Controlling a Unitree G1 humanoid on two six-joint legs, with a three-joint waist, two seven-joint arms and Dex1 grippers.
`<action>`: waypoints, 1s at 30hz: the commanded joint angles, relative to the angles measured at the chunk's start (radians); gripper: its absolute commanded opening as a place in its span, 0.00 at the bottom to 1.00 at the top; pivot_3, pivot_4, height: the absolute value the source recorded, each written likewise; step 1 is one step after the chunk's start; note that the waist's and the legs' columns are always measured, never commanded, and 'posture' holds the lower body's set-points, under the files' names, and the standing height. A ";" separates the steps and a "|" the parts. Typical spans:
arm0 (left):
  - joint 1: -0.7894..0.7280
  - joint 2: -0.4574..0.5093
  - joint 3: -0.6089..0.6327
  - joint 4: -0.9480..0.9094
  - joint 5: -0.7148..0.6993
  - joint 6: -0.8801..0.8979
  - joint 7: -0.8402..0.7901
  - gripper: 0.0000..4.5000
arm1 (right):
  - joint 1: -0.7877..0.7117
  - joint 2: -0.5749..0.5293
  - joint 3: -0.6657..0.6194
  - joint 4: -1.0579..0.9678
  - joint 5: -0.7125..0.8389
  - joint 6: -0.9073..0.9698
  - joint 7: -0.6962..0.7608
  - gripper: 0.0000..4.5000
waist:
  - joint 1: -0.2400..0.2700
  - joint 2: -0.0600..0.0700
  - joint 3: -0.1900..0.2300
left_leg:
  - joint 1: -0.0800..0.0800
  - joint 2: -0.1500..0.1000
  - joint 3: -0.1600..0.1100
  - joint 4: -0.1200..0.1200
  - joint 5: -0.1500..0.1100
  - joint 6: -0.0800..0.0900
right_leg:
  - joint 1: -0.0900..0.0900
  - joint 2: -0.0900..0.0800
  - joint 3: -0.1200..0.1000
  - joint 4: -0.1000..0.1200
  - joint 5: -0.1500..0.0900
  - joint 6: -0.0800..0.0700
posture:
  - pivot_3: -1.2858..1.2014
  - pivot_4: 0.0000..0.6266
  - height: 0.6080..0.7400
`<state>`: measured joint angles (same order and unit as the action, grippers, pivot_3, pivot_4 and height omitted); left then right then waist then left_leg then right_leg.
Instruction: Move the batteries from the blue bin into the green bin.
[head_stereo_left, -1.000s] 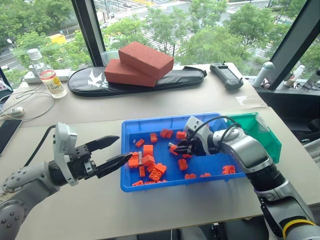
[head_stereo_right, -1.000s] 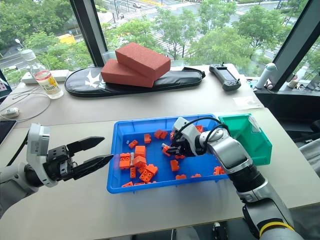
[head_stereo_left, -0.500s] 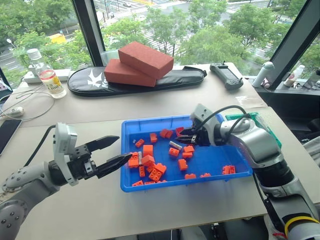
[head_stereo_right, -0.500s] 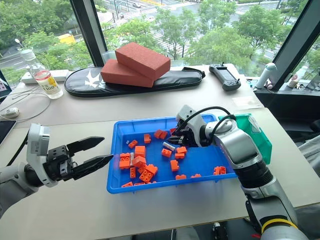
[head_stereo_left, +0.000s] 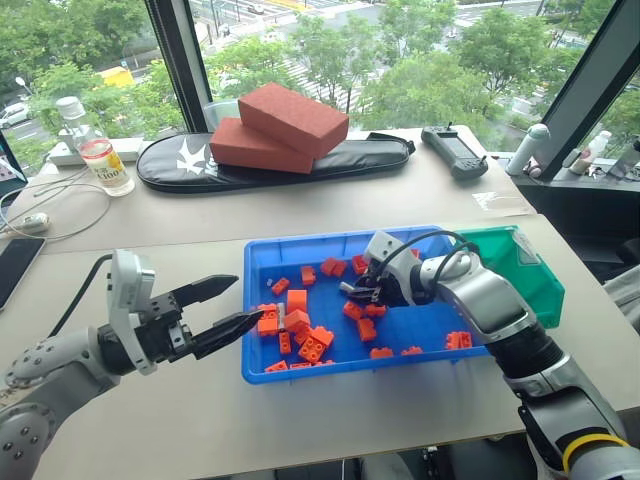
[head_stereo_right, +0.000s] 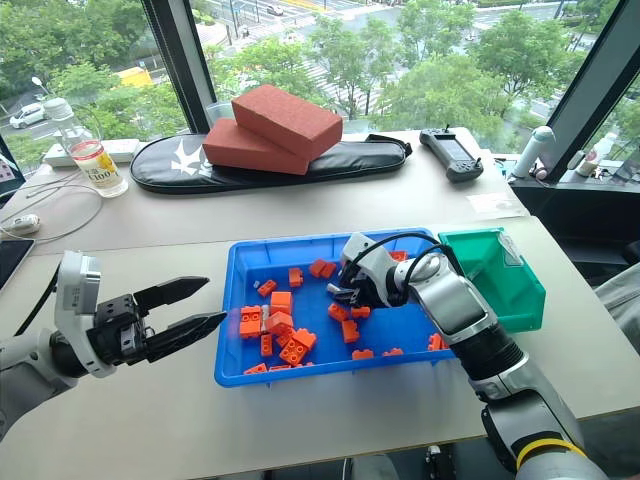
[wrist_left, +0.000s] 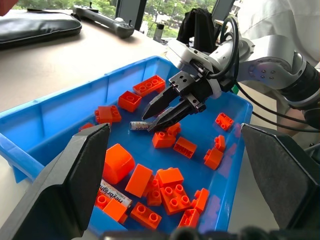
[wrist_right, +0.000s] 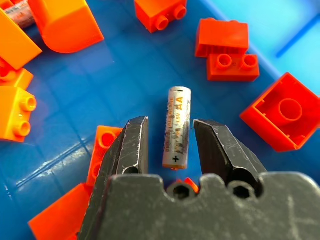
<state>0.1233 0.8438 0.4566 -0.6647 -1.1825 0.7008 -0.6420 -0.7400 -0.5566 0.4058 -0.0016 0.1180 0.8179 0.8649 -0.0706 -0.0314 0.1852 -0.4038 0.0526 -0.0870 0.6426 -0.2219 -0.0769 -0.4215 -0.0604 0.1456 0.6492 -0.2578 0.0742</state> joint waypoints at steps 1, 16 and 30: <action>0.002 -0.001 0.037 -0.035 -0.017 -0.015 0.002 1.00 | -0.011 0.007 -0.003 -0.014 -0.014 -0.033 0.006 0.28 | 0.000 0.000 0.000 | 0.000 0.000 0.000 0.000 0.000 0.000 | 0.000 0.000 0.000 0.000 0.000 0.000 | 0.52 0.24 1.00; -0.002 0.002 0.041 -0.019 -0.011 -0.014 -0.012 1.00 | -0.082 -0.132 -0.448 0.015 0.124 0.079 -0.058 0.06 | 0.007 0.000 0.000 | -0.001 0.000 0.000 0.000 0.000 0.000 | 0.000 0.000 0.000 0.000 0.000 0.000 | 0.52 0.24 1.00; -0.057 0.004 -0.002 0.024 0.022 -0.008 -0.044 1.00 | 0.029 -0.303 -0.445 0.117 0.014 0.065 -0.153 0.06 | -0.023 0.002 0.001 | 0.000 0.000 0.002 0.000 0.000 0.001 | 0.000 0.000 0.002 0.000 0.000 0.000 | 0.52 0.24 1.00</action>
<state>0.0793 0.8410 0.4470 -0.6380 -1.1620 0.7001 -0.6775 -0.7196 -0.8431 -0.0232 0.1440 0.1417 0.8777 0.7317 -0.0936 -0.0294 0.1863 -0.4035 0.0525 -0.0852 0.6421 -0.2223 -0.0759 -0.4213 -0.0603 0.1480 0.6486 -0.2579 0.0743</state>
